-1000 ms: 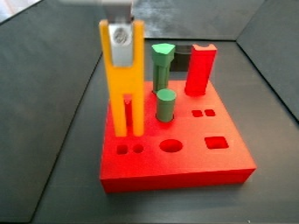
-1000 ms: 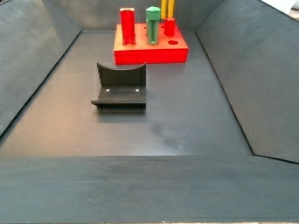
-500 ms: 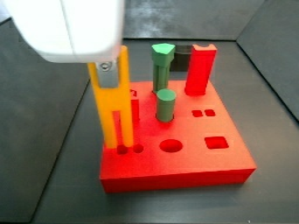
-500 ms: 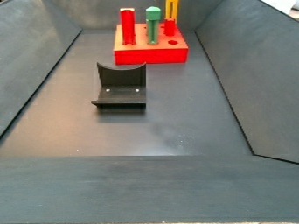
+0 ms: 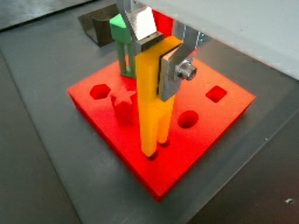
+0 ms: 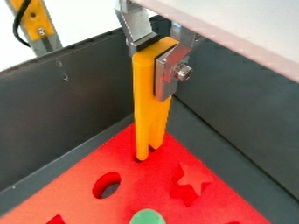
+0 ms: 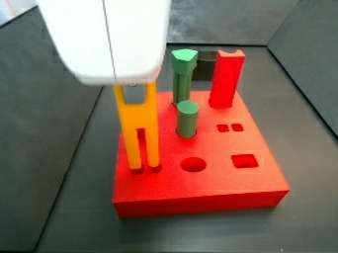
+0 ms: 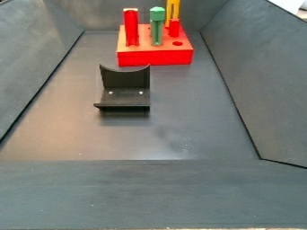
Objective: Pick up the square-circle object. Move up. Move to above the board. Insert the square-circle object.
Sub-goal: Insert the square-circle object.
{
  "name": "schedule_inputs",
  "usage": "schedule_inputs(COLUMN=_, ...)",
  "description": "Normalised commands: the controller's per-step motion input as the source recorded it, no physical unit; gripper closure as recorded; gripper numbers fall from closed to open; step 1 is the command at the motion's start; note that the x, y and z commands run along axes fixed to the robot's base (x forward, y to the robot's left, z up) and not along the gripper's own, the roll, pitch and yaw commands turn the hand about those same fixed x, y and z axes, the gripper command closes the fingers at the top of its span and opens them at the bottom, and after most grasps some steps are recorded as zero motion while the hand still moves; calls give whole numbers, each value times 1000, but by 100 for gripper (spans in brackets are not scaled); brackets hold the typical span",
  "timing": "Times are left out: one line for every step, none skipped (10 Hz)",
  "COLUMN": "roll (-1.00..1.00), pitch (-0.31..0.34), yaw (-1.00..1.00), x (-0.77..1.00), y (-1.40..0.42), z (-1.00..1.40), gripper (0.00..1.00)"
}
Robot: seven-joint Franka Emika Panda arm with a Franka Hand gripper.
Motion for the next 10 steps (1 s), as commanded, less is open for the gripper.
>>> schedule_inputs(roll=143, pitch=-4, yaw=163, x=0, y=-131, z=-197, gripper=100)
schedule_inputs(roll=113, pitch=0, yaw=0, x=143, y=-46, z=-220, gripper=100)
schedule_inputs(roll=50, pitch=-14, yaw=-66, x=220, y=0, z=-223, gripper=100)
schedule_inputs(roll=49, pitch=-34, yaw=-186, x=317, y=11, z=-223, gripper=100)
schedule_inputs(roll=33, pitch=-51, yaw=-303, x=377, y=57, z=-209, gripper=100)
schedule_inputs(roll=44, pitch=-43, yaw=-329, x=317, y=11, z=-240, gripper=100)
schedule_inputs(roll=49, pitch=-14, yaw=-383, x=11, y=0, z=-249, gripper=100)
schedule_inputs(roll=14, pitch=-63, yaw=-183, x=-303, y=-40, z=-163, gripper=100)
schedule_inputs(roll=36, pitch=-53, yaw=-60, x=-374, y=-66, z=-154, gripper=100)
schedule_inputs(roll=50, pitch=-41, yaw=0, x=-357, y=-60, z=-174, gripper=100)
